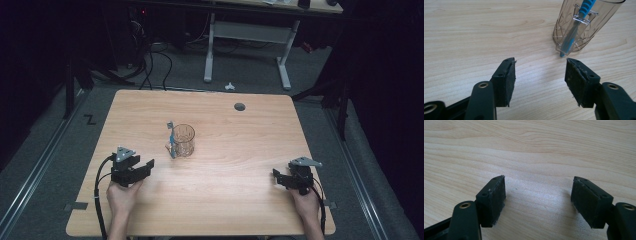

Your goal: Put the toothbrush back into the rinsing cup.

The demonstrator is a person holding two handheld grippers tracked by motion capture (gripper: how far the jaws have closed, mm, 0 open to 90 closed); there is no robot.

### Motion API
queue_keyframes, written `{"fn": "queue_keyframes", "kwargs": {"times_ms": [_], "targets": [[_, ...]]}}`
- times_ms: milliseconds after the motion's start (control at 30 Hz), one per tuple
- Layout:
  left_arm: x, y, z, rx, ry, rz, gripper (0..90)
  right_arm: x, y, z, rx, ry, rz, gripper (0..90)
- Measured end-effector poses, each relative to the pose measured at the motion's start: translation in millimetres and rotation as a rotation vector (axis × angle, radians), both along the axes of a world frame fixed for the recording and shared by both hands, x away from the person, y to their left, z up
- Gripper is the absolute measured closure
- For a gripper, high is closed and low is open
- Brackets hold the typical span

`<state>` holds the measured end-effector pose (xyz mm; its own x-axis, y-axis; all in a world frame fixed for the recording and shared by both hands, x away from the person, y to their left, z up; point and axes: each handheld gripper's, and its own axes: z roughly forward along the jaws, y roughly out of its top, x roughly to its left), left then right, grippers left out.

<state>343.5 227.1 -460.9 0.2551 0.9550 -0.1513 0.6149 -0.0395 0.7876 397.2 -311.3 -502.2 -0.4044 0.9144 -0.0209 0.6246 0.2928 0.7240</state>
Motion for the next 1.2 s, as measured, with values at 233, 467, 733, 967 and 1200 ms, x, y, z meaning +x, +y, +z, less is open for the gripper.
{"fn": "queue_keyframes", "kwargs": {"times_ms": [233,467,733,967,1200], "targets": [[1.5,0.9,-8.1,0.020,0.020,0.020,42.0,0.0,0.0,0.0,-0.001,0.000,0.000,28.3],[3.4,0.3,-15.1,0.053,0.042,0.034,42.0,0.0,-0.1,0.0,-0.001,-0.001,0.001,28.3],[6.1,-2.4,-20.6,0.129,0.050,0.057,42.1,0.0,0.0,0.0,-0.001,0.000,0.000,28.3],[6.9,-0.5,-28.6,0.144,0.053,0.087,42.3,0.0,0.0,0.0,0.000,0.000,0.000,28.3],[7.9,1.0,-32.8,0.168,0.042,0.116,42.7,0.1,0.1,-0.1,0.000,-0.002,-0.001,28.3]]}}
